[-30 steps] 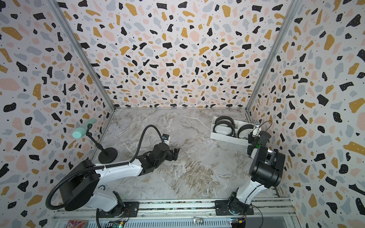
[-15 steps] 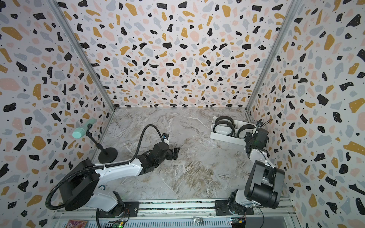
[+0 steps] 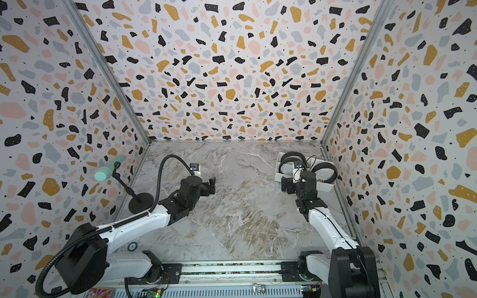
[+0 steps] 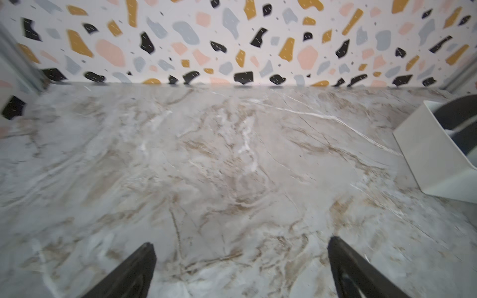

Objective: Place the belts into the storage roll
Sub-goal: Reset both arms

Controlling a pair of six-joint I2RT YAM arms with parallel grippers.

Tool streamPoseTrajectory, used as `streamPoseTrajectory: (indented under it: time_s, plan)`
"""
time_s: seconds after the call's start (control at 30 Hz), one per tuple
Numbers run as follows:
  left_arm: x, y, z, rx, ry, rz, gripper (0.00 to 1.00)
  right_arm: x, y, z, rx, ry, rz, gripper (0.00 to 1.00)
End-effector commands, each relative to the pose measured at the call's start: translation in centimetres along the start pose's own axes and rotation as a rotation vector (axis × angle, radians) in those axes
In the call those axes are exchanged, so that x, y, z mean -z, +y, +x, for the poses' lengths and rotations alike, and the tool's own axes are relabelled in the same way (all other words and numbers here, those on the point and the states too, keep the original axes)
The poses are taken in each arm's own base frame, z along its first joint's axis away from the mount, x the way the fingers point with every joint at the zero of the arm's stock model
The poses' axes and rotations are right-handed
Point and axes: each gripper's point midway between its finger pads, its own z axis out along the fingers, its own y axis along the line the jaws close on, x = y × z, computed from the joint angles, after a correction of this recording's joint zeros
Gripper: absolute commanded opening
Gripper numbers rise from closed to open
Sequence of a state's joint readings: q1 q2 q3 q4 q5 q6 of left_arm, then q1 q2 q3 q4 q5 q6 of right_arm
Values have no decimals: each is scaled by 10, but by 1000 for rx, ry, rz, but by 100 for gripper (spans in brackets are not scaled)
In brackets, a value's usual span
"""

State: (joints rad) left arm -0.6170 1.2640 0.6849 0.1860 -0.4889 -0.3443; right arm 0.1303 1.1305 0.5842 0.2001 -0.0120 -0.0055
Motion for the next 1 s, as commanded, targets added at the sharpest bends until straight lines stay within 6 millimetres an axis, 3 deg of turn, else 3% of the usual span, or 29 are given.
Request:
streamPoseTrajectory:
  time_s: [0.0,0.07,0.17,0.37,0.53,0.6,0.83,0.97]
  plan:
    - [2,49,-7,-22,-61,-154,100,-1,33,-17,71,-99,-108,99]
    - [4,70,-9,-16,-111,-193,100,-3,52,-17,119,-133,-156,99]
    - [13,93,-12,-20,-179,-247,99,-7,62,-13,160,-179,-184,99]
    - [13,129,-5,-34,-225,-340,99,-14,40,3,158,-250,-125,99]
    - [11,148,-5,-28,-284,-380,99,-14,12,11,113,-276,-80,99]
    - [2,147,-5,-79,-226,-379,99,-15,5,15,82,-279,-72,99]
    - [8,164,3,-104,-278,-428,100,-9,4,34,78,-330,-71,99]
    - [7,171,24,-80,-294,-441,99,-13,4,38,75,-324,-72,99]
